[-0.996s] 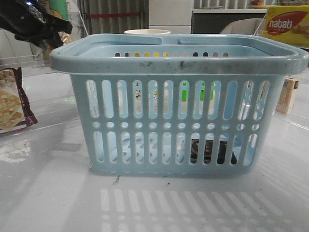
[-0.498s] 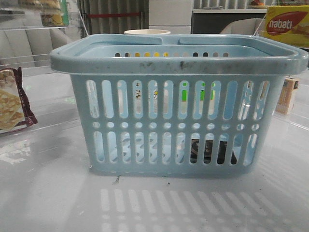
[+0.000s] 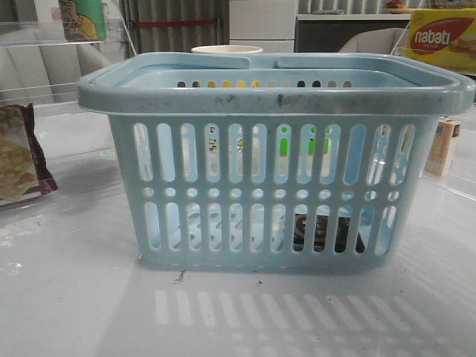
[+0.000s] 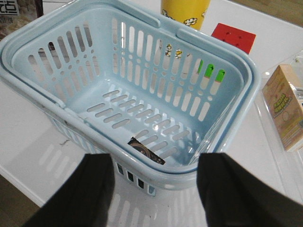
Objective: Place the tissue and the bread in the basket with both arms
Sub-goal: 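Carry the bagged bread with the left gripper over the basket, then lower the bread into the basket and open the left gripper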
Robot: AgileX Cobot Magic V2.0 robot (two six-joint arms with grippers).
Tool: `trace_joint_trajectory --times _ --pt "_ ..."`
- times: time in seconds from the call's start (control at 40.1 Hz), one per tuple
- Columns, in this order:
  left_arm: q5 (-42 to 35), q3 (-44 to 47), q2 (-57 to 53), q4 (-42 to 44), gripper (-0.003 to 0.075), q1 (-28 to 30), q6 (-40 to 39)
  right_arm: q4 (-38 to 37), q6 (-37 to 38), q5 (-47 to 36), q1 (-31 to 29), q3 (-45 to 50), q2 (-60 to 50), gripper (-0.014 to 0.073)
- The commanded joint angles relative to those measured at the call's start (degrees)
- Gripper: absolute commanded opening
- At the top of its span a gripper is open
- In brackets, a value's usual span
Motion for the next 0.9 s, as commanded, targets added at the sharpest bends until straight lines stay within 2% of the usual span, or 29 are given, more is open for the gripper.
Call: trace_joint_trajectory --times 0.0,0.199,0.399,0.498,0.648,0.697,0.872 --pt "-3.0 -1.8 -0.3 -0.8 0.009 -4.3 0.5 -0.6 -0.4 -4.1 0.0 -1.6 -0.3 0.05" --pt "-3.5 -1.8 5.9 -0.8 0.009 -9.7 0.5 -0.6 -0.4 -4.1 0.0 -1.6 -0.3 0.05" --pt "-5.4 -1.8 11.4 -1.1 0.0093 -10.1 0.5 -0.6 -0.4 -4.1 0.0 -1.6 -0.3 0.05" --pt "-5.5 -1.8 13.0 -1.1 0.017 -10.1 0.5 -0.6 -0.4 -4.1 0.0 -1.6 -0.3 0.05" --pt "-6.1 -1.9 13.2 -4.8 0.0399 -10.1 0.5 -0.6 -0.4 -4.1 0.0 -1.6 -0.3 0.05" --pt "-6.3 -2.1 12.7 -5.2 0.0445 -10.1 0.5 -0.6 -0.4 -4.1 0.0 -1.6 -0.3 0.05" --pt "-4.8 -2.2 8.4 -4.9 0.0456 -10.0 0.5 -0.6 -0.4 -4.1 0.0 -1.6 -0.3 0.05"
